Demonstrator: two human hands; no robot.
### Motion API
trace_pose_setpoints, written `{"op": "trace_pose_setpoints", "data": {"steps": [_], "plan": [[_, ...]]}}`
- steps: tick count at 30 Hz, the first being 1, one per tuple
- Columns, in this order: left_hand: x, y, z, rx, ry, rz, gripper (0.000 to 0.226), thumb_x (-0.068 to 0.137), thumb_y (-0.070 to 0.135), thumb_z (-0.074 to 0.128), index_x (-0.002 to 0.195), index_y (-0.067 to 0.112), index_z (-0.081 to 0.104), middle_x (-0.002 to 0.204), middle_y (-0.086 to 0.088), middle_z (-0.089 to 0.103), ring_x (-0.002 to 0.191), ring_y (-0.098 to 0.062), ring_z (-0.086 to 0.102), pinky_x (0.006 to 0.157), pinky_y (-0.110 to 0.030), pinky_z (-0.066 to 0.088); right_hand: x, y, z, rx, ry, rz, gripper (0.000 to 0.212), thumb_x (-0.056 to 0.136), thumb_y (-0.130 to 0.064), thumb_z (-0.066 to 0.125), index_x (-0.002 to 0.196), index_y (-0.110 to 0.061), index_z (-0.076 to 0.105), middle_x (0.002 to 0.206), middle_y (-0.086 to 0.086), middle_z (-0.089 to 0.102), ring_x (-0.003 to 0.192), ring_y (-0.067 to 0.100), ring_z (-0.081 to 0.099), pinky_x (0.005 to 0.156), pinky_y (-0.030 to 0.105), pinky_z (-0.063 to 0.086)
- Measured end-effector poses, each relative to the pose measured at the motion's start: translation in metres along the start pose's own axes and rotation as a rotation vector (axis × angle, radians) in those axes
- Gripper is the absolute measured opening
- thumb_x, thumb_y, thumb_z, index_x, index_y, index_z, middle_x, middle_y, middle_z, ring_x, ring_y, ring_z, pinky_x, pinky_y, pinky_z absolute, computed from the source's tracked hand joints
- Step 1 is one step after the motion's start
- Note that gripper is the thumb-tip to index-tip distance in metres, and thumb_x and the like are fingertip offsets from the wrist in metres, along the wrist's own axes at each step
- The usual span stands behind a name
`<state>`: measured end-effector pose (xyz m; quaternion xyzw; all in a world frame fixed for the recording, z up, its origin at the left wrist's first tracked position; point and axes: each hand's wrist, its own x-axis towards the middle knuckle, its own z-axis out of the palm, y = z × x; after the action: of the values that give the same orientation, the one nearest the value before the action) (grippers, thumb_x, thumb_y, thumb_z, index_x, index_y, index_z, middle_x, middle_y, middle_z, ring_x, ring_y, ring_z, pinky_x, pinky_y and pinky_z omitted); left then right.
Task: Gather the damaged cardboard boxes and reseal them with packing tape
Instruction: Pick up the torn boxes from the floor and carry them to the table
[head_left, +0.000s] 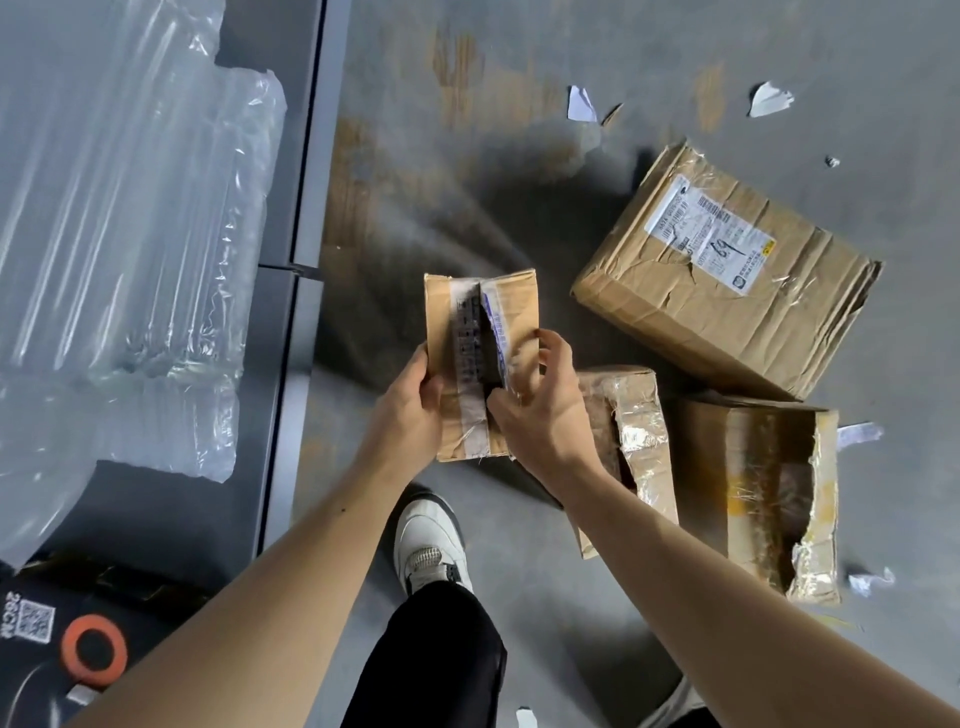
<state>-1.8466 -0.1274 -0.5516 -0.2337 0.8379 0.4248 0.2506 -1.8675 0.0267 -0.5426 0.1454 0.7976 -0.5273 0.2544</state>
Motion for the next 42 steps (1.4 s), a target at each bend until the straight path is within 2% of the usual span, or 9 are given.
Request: {"op": "trace_pose_setpoints", "data": {"steps": [5,7,12,17,26,30,33,37,42], "plan": [[0.001,-0.008,0.009,0.032,-0.17,-0.08,0.096,0.069,0.072,0.047,0.154,0.043,0.015,0.141,0.008,0.057,0.127,-0.021,0.056,0.109,-0.045,0.043,0.004,0.03,0.003,-0.279,-0.176,-0.007,0.09,0.09,-0.029,0.069,0.158,-0.022,0.01,0.149,0.01,0.037,0.131,0.027,0.044,0.106,0.036,0.042],[-0.001,-0.008,0.012,0.045,-0.182,-0.084,0.086,0.081,0.064,0.049,0.156,0.038,0.014,0.144,0.006,0.054,0.13,-0.019,0.054,0.11,-0.041,0.043,0.001,0.033,0.001,-0.347,-0.176,-0.029,0.087,0.092,-0.028,0.066,0.159,-0.022,0.011,0.151,0.009,0.034,0.13,0.028,0.045,0.105,0.041,0.044],[-0.001,0.011,0.009,0.149,0.044,0.105,0.05,0.101,0.018,0.051,0.149,0.02,0.038,0.141,0.002,0.055,0.13,-0.018,0.052,0.105,-0.027,0.043,-0.004,0.022,-0.013,-0.452,0.001,-0.192,0.045,0.092,-0.022,0.063,0.134,-0.013,0.051,0.129,0.01,0.05,0.116,0.031,0.051,0.093,0.043,0.05],[0.007,0.062,0.013,0.148,0.184,0.162,0.049,0.1,0.02,0.054,0.147,0.015,0.04,0.152,0.001,0.043,0.139,-0.015,0.04,0.107,-0.019,0.029,0.007,0.014,-0.058,-0.445,0.149,-0.156,0.042,0.096,-0.03,0.06,0.134,-0.012,0.052,0.133,0.008,0.055,0.123,0.026,0.048,0.103,0.036,0.041],[0.029,0.149,0.077,0.234,-0.069,0.248,0.058,0.099,0.037,0.053,0.151,0.022,0.032,0.155,0.002,0.035,0.137,-0.012,0.038,0.101,-0.021,0.032,0.038,0.049,-0.166,-0.54,0.316,-0.073,0.06,0.094,-0.041,0.058,0.144,-0.015,0.037,0.149,0.014,0.035,0.137,0.034,0.032,0.116,0.048,0.031],[0.066,0.163,0.103,0.307,-0.059,0.275,0.07,0.095,0.042,0.059,0.152,0.016,0.026,0.155,-0.007,0.027,0.136,-0.016,0.037,0.11,-0.029,0.035,0.058,0.071,-0.218,-0.49,0.419,0.04,0.079,0.091,-0.041,0.064,0.153,-0.014,0.024,0.16,0.017,0.015,0.146,0.035,0.016,0.12,0.047,0.021],[0.098,0.171,0.116,0.364,-0.085,0.145,0.08,0.091,0.052,0.059,0.152,0.014,0.023,0.15,-0.01,0.032,0.129,-0.025,0.044,0.091,-0.027,0.038,0.077,0.087,-0.246,-0.342,0.425,0.175,0.092,0.085,-0.041,0.071,0.154,-0.013,0.016,0.151,0.015,0.029,0.139,0.037,0.03,0.116,0.047,0.03],[0.115,0.171,0.124,0.285,-0.154,0.034,0.059,0.09,0.056,0.061,0.133,0.021,0.042,0.118,0.001,0.055,0.097,-0.012,0.052,0.066,-0.026,0.038,0.094,0.1,-0.258,0.166,0.27,0.51,0.075,0.081,-0.049,0.077,0.135,-0.014,0.037,0.121,0.003,0.058,0.096,0.02,0.062,0.081,0.036,0.054],[0.112,0.163,0.121,0.196,-0.133,0.101,0.029,0.093,0.041,0.064,0.114,0.026,0.052,0.103,0.007,0.061,0.09,-0.004,0.055,0.064,-0.026,0.041,0.089,0.113,-0.247,0.166,0.296,0.36,0.065,0.082,-0.044,0.078,0.134,-0.019,0.048,0.124,-0.001,0.06,0.109,0.019,0.061,0.09,0.036,0.056]]}}
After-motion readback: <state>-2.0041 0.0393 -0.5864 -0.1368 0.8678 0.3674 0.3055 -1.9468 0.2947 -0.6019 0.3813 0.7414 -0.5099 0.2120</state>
